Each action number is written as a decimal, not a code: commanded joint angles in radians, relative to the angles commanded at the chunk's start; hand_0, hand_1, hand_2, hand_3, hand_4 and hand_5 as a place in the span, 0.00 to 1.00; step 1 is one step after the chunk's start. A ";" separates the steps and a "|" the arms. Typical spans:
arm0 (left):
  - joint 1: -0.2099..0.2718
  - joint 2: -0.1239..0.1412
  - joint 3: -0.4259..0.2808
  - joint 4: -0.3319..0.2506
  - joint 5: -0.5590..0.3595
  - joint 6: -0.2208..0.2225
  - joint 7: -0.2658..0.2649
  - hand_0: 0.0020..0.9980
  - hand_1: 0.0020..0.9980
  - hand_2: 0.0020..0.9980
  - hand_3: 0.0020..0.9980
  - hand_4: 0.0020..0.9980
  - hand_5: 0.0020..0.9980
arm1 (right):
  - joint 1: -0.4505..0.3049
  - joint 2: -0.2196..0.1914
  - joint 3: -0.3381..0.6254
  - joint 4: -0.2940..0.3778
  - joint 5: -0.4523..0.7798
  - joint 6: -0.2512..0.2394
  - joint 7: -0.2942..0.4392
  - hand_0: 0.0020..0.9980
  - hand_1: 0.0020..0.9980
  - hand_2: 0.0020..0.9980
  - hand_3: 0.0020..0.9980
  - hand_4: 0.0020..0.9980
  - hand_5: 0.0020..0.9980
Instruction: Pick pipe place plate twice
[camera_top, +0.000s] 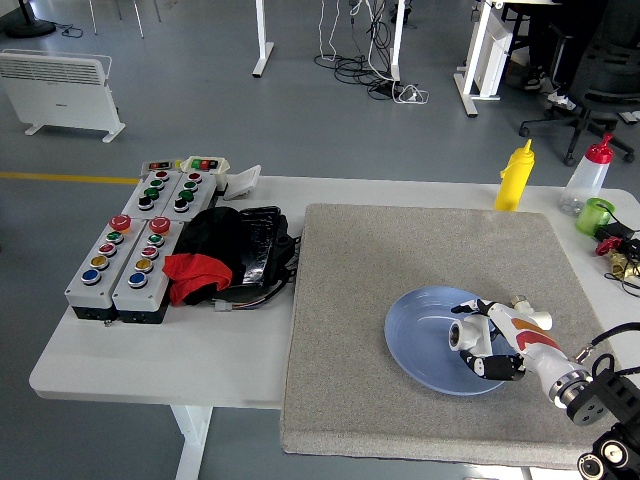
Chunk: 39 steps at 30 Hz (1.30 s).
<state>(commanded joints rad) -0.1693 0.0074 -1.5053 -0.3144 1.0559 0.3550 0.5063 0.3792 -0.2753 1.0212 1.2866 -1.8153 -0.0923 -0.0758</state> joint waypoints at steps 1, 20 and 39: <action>0.001 0.000 -0.001 0.000 0.001 0.000 0.000 0.73 0.68 0.68 0.72 0.40 1.00 | -0.001 -0.002 0.003 0.001 0.011 -0.003 0.008 1.00 0.93 1.00 0.94 0.85 0.25; 0.009 -0.001 0.006 -0.002 -0.004 0.003 0.005 0.73 0.68 0.68 0.73 0.40 1.00 | 0.161 -0.084 -0.006 -0.138 0.107 -0.014 -0.022 0.99 0.91 0.96 0.89 0.80 0.28; -0.010 -0.003 0.023 -0.002 -0.027 0.008 0.007 0.73 0.68 0.68 0.73 0.41 1.00 | 0.399 -0.128 -0.277 -0.424 0.139 0.122 0.015 0.95 0.89 0.95 0.86 0.75 0.25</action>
<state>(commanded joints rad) -0.1798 0.0046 -1.4819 -0.3164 1.0290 0.3626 0.5138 0.7778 -0.4033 0.7441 0.8629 -1.6765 0.0301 -0.0611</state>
